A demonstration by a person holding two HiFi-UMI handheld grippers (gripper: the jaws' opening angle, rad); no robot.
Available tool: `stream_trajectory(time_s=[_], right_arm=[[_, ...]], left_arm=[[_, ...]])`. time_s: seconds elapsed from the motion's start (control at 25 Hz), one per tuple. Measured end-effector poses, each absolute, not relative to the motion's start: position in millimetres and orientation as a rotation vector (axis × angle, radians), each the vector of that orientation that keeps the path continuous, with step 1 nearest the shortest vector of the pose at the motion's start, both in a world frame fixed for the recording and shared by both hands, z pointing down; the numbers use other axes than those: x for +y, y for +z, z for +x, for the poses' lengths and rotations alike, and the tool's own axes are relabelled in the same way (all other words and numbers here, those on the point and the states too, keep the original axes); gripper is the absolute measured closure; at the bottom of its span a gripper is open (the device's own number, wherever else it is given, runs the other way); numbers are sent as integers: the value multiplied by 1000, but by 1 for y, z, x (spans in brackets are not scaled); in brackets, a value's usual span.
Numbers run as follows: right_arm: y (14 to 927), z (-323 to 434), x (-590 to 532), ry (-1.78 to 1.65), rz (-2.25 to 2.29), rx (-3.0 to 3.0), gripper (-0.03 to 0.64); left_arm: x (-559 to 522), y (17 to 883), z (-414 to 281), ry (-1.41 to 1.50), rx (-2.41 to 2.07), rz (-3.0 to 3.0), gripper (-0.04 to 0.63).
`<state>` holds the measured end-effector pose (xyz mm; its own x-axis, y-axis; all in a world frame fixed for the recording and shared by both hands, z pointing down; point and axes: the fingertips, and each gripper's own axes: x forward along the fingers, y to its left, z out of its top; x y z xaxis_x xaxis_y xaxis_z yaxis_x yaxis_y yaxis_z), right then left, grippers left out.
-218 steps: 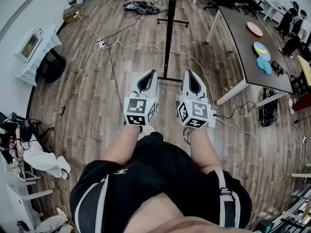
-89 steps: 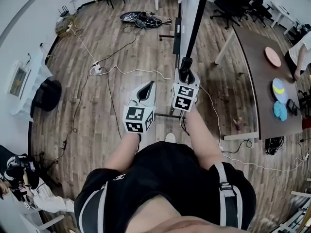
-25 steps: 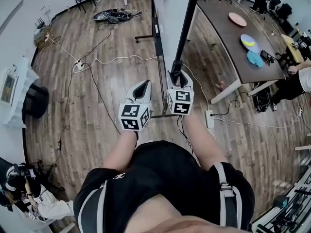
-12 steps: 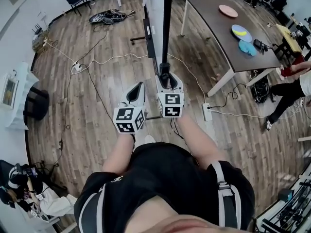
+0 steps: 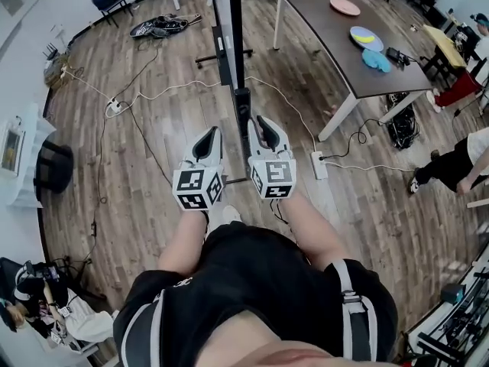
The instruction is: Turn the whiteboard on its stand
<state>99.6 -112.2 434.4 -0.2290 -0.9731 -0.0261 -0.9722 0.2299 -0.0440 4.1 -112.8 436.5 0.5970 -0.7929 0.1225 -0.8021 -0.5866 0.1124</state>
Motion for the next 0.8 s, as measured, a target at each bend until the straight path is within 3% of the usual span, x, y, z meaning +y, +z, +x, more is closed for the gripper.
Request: stream_trajectory(time_s=[0.04, 0.08, 0.8], right_arm=[[429, 105, -102, -16, -1929, 2401, 603], [423, 109, -92, -10, -1922, 2385, 608], [409, 144, -15, -57, -1965, 2302, 611]], left_arm=[[-108, 436, 7, 84, -1337, 2670, 586], [-104, 435, 11, 78, -1332, 2676, 586], [-27, 430, 53, 62, -1245, 2764, 586]])
